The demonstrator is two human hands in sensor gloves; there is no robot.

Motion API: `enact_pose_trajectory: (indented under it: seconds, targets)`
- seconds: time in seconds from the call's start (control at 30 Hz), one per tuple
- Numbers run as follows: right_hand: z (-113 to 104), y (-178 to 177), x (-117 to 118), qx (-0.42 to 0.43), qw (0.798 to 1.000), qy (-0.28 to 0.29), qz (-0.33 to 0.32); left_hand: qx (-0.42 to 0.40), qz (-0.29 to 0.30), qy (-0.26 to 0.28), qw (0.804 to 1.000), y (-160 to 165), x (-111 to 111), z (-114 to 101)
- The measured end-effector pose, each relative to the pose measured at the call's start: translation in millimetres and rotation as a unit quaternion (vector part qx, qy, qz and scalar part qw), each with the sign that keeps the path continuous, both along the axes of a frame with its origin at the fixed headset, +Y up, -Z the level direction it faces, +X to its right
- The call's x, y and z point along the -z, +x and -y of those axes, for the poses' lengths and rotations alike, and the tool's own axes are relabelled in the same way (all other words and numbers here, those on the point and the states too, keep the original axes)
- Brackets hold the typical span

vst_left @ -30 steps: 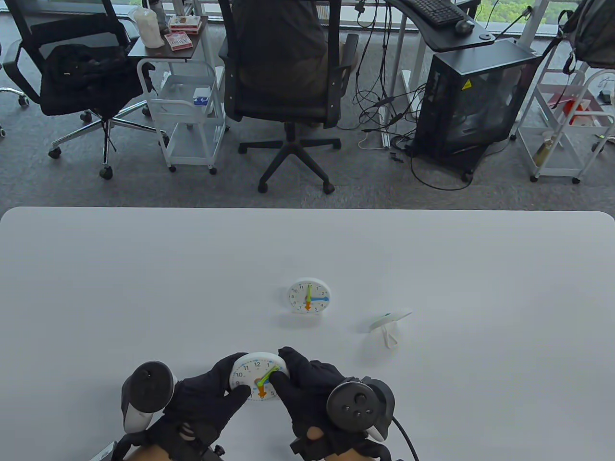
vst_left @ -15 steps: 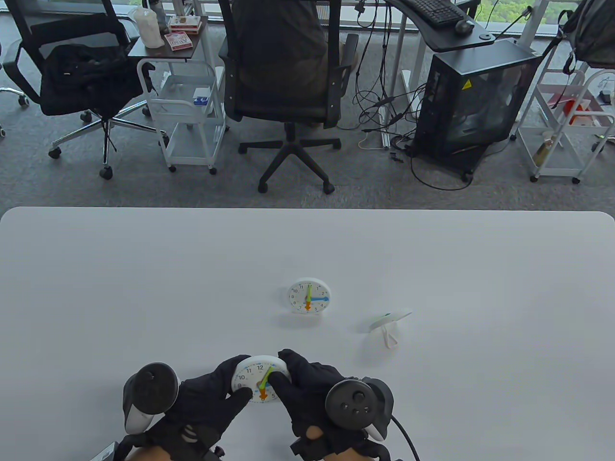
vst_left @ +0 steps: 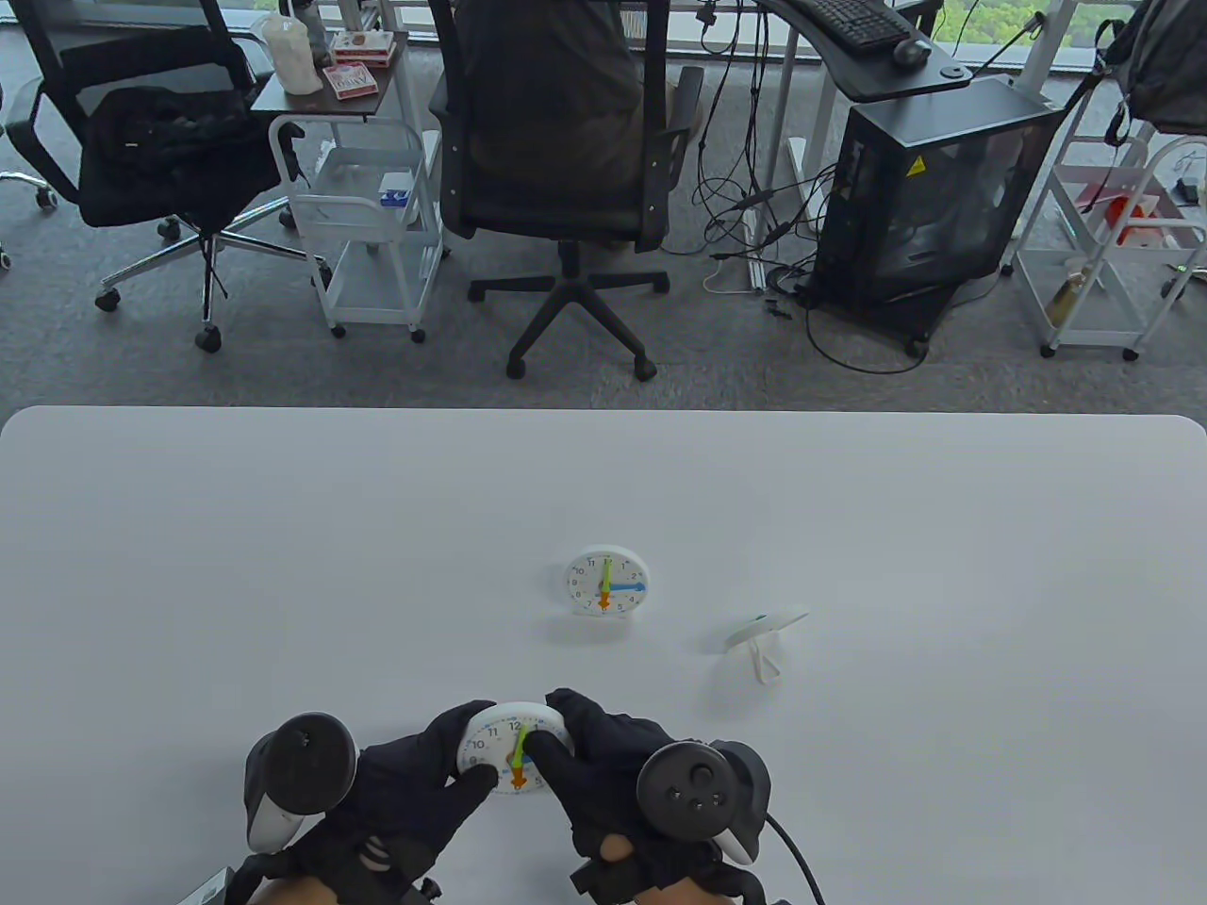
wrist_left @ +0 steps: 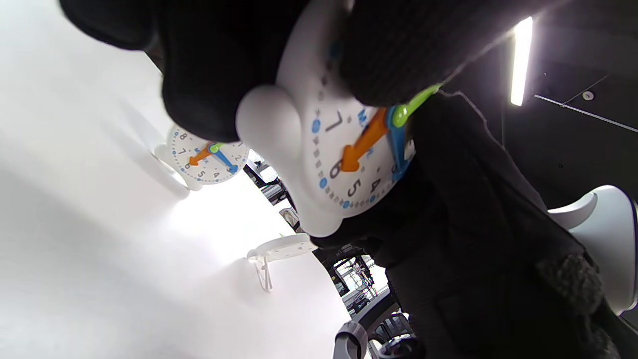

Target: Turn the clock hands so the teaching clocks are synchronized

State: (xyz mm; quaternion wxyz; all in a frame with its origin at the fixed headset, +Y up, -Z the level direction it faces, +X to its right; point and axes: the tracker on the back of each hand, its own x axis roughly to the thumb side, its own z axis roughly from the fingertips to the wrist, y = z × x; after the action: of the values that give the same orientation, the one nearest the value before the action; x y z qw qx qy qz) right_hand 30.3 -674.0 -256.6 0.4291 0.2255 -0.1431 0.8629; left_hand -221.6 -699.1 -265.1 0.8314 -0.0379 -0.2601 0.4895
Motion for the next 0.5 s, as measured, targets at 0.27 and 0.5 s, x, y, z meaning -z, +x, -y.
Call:
enact_pose_trajectory:
  seconds: [0.27,0.5]
  targets:
    - [0.5,0.0,0.1,0.001,1.000,0.002,-0.001,0.000,0.002,-0.002,1.000,0.8,-0.1,-0.5]
    - [0.9,0.2,-0.1,-0.001,1.000,0.004,0.001,0.002,0.005,0.001,1.000,1.6,-0.3,-0.6]
